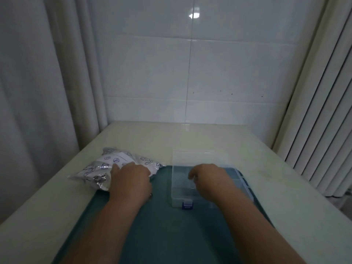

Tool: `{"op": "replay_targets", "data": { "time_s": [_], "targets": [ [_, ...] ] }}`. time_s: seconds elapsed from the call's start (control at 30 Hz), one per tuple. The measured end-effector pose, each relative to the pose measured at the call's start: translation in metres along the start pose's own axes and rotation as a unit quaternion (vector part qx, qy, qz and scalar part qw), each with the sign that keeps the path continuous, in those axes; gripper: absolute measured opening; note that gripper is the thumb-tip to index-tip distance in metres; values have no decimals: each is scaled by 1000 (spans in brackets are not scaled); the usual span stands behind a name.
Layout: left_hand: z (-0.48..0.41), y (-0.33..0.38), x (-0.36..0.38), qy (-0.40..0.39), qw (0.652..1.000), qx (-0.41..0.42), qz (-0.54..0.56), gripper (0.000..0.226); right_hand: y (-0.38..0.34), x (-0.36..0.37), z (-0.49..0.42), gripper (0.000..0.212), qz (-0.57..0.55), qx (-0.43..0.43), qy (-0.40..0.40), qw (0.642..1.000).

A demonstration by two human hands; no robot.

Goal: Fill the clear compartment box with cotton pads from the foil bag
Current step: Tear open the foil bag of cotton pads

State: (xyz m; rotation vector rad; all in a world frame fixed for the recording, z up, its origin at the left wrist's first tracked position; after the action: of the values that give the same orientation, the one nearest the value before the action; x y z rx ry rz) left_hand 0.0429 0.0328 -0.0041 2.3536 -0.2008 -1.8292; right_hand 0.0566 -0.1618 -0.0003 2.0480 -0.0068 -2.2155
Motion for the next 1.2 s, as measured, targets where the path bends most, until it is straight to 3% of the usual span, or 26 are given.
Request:
{"op": "replay_targets", "data": {
  "time_s": [0.07,0.17,0.23,0.3,0.4,0.5,0.53,0.67,0.87,0.97,1.07,1.2],
  "targets": [
    [-1,-3,-2,22,999,18,38,33,6,2,-2,48,16,18,-15,1000],
    [-4,-11,-8,91,978,55,177,39,13,3,3,46,8,29,-3,1000],
    [-6,-14,-14,161,950,101,248,33,17,4,10,36,-37,29,43,998],
    [-6,-15,-19,228,911,171,299,30,20,1,16,30,-160,34,127,978],
    [2,-8,-24,294,852,261,345,29,24,-5,20,26,-411,60,194,889],
    [8,2,-24,310,823,330,343,31,20,-6,22,23,-656,79,103,743],
    [8,4,-24,311,821,338,340,32,19,-6,23,21,-680,78,83,725],
    [6,4,-21,305,827,330,338,30,18,-6,25,12,-671,41,73,737],
    [9,11,-28,297,867,310,254,24,19,-20,32,21,-645,-31,226,729],
    [8,14,-24,291,890,277,216,17,15,-29,40,25,-643,-75,264,715],
    [13,21,-20,279,881,274,266,25,9,-32,44,28,-590,-95,275,753],
    [23,35,-19,233,854,343,314,25,3,-29,49,39,-451,-122,323,823]
  ]
}}
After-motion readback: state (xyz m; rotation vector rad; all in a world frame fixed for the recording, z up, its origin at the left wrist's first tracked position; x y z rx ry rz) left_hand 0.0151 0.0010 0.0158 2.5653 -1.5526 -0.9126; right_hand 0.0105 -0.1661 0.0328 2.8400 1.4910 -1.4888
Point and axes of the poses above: each hand's wrist, its own z-axis away from the middle knuckle, its own x-axis out of the palm, y = z × x, the point moved 3 cm from there along -z, towards the middle knuckle, and after that the axes turned 13 degrees about z, right-handed, at the moved point
